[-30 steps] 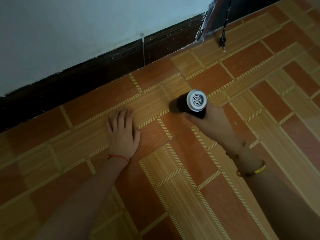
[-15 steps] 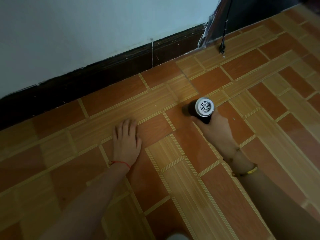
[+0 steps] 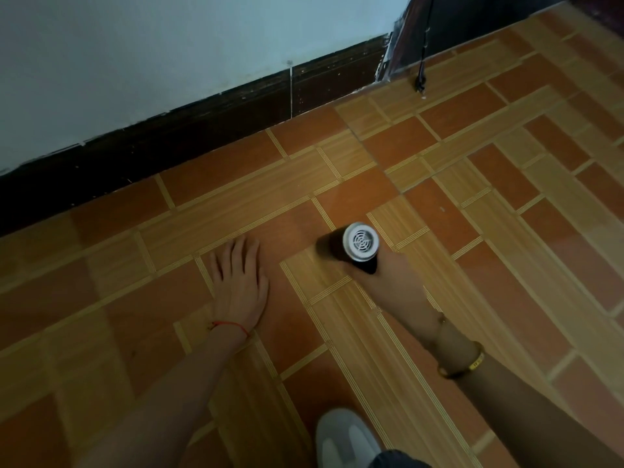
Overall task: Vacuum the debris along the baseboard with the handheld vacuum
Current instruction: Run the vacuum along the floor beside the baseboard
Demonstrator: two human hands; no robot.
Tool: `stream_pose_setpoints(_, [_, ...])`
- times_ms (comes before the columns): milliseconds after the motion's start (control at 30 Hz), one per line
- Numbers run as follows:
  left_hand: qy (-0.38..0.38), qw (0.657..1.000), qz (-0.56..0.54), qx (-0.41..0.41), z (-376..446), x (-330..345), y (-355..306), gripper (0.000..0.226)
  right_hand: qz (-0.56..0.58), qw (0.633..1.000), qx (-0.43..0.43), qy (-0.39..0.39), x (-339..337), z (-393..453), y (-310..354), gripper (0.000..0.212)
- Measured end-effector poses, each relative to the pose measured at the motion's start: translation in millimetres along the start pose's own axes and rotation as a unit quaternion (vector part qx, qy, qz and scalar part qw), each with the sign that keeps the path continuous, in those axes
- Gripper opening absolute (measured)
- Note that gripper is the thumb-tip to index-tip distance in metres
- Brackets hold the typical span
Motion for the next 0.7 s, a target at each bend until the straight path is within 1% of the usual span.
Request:
stream_pose_setpoints(67, [-0.001, 1.000, 0.001, -0.002, -1, 1, 0, 0.054, -0.020, 0.998, 0.023, -0.046, -13, 3, -8, 0.064])
stream_pose_setpoints(100, [-0.001, 1.000, 0.002, -0.002, -1, 2, 0, 0.054, -0.025, 0.997, 0.038, -0.057, -18, 4, -12, 0.066])
stream_pose_setpoints(167, [-0.002, 1.000, 0.003, -0.003, -1, 2, 0, 0.055, -0.023, 0.996, 0.053, -0.061, -22, 2, -16, 0.065])
stream_pose_setpoints(233, [-0.005, 1.000, -0.001, -0.004, -1, 3, 0, 0.055, -0.024, 0.998, 0.034, -0.049, -19, -5, -13, 0.063])
stream_pose_setpoints(300, [-0.009, 1.000, -0.006, -0.006, -2, 3, 0, 0.056, -0.015, 1.000, 0.002, -0.017, -9, -14, -6, 0.065])
stream_pose_setpoints(367, [-0.012, 1.000, -0.009, -0.007, -2, 2, -1, 0.055, 0.003, 0.999, -0.026, 0.047, 1, -26, 5, 0.069])
stream_pose_setpoints(433, [-0.013, 1.000, -0.014, -0.005, -2, 1, 0, 0.056, 0.000, 0.994, -0.045, 0.098, 10, -36, 13, 0.067])
stream_pose_setpoints(500, [-0.011, 1.000, -0.014, -0.003, -2, 2, 0, 0.056, -0.006, 0.993, -0.049, 0.107, 12, -38, 15, 0.063])
stream_pose_setpoints(567, [-0.008, 1.000, -0.012, -0.005, -2, 2, 1, 0.056, 0.004, 0.996, -0.031, 0.087, 8, -30, 8, 0.064])
stream_pose_setpoints(600, [-0.008, 1.000, -0.010, -0.006, -2, 3, 1, 0.055, 0.005, 0.998, -0.016, 0.064, 4, -23, 2, 0.065])
stream_pose_setpoints(700, [-0.007, 1.000, -0.001, -0.006, -2, 4, 1, 0.055, -0.001, 0.999, 0.042, -0.033, -15, 0, -19, 0.063])
Point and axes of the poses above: each hand's wrist, its own z-axis towards the middle knuckle, its own x-axis out of the palm, y = z × x, the point moved 4 cm from there along z, towards the middle knuckle, and after that the axes turned 11 degrees about x, right-handed, at the moved point
